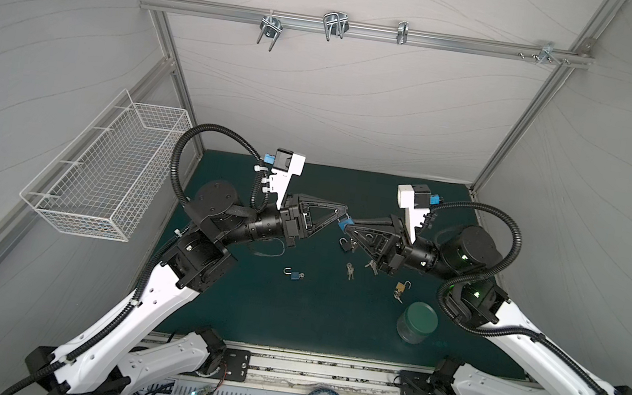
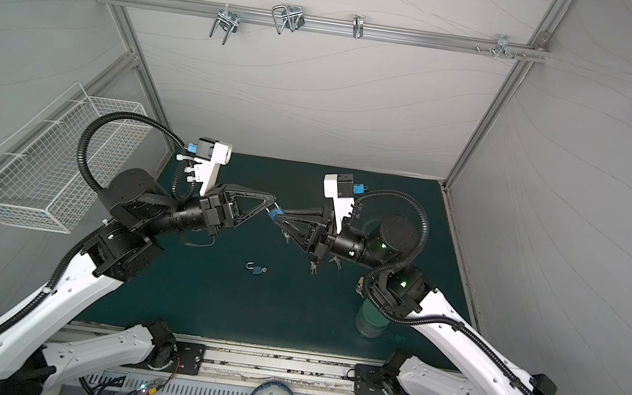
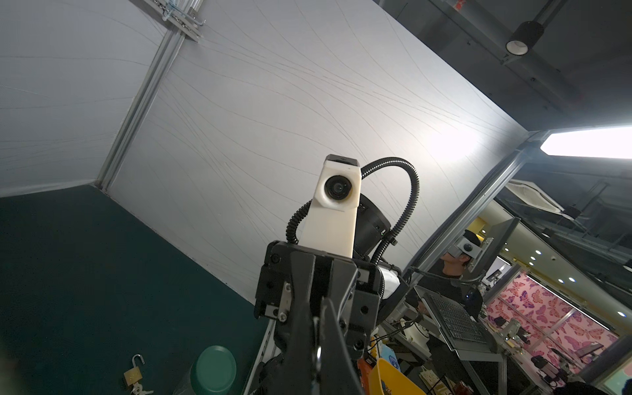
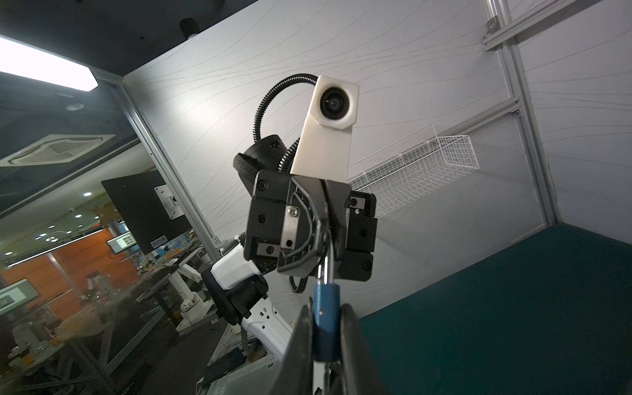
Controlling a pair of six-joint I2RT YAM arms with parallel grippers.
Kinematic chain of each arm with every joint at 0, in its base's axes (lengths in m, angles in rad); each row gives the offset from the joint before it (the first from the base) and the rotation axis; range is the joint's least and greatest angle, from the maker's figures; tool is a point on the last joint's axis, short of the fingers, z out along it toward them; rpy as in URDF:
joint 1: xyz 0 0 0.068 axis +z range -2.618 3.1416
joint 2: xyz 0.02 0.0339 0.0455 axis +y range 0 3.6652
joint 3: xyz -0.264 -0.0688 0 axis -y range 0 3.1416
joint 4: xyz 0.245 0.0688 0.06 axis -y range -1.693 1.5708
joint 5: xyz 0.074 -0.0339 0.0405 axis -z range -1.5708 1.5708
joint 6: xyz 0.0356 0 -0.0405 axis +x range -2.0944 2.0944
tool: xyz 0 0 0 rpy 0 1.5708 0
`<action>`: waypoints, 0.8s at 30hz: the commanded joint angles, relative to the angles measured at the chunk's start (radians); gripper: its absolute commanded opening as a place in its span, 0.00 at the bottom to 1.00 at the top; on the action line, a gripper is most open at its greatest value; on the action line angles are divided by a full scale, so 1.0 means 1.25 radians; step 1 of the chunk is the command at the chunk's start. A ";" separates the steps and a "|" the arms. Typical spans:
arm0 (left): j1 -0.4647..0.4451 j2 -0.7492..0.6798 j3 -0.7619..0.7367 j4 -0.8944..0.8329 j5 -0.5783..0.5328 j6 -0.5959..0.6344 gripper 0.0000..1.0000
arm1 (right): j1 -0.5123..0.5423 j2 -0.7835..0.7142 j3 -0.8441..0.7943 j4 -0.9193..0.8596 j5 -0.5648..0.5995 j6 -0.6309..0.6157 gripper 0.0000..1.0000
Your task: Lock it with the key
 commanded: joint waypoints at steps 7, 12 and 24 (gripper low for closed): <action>0.000 0.003 0.019 0.018 0.041 0.009 0.00 | -0.001 0.020 0.052 0.114 -0.082 0.073 0.00; 0.000 -0.002 0.012 0.021 0.040 0.012 0.00 | -0.002 0.039 0.063 0.125 -0.113 0.096 0.00; -0.002 -0.002 -0.002 0.027 0.053 0.005 0.00 | -0.009 0.043 0.082 0.132 -0.092 0.112 0.00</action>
